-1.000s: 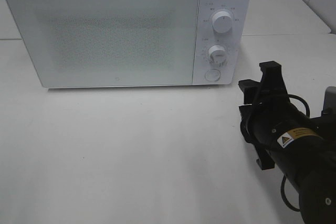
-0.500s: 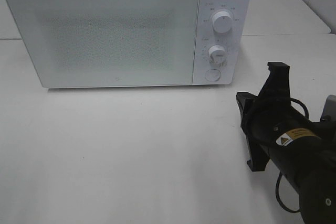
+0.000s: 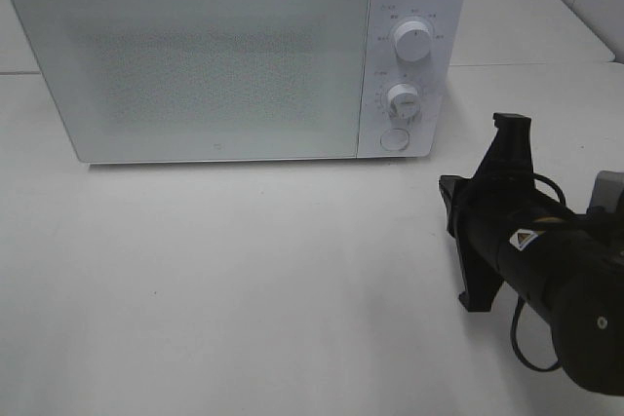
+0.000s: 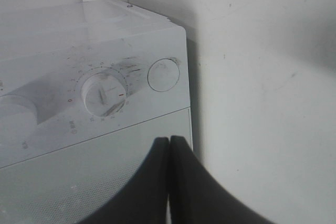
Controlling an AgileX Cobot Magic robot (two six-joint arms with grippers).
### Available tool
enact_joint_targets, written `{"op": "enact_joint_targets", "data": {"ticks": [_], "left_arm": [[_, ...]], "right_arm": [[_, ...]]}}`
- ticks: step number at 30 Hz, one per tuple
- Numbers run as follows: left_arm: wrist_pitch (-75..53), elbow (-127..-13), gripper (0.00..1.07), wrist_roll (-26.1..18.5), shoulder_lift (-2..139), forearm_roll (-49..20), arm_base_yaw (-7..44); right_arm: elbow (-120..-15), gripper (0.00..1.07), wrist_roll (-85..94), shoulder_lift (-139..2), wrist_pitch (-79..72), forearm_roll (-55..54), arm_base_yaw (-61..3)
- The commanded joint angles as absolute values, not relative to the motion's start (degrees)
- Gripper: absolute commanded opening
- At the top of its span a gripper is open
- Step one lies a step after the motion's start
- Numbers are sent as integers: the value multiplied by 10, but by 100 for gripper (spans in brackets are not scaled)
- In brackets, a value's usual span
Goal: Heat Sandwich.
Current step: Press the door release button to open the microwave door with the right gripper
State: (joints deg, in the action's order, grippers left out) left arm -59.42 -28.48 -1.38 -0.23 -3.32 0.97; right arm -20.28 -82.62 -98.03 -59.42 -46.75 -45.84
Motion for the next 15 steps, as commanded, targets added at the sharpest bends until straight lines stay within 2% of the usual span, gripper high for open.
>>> {"op": "enact_joint_targets", "data": {"ticks": [1,15], "left_arm": [[-590,-282,101,-14,-15,-32,7],[-590,-282,101,-14,-15,-32,7]], "right_arm": [[-225,1,-810,-982,-570,-422,-425],[-327,1,-802,-1049,-513,-332,-339]]}}
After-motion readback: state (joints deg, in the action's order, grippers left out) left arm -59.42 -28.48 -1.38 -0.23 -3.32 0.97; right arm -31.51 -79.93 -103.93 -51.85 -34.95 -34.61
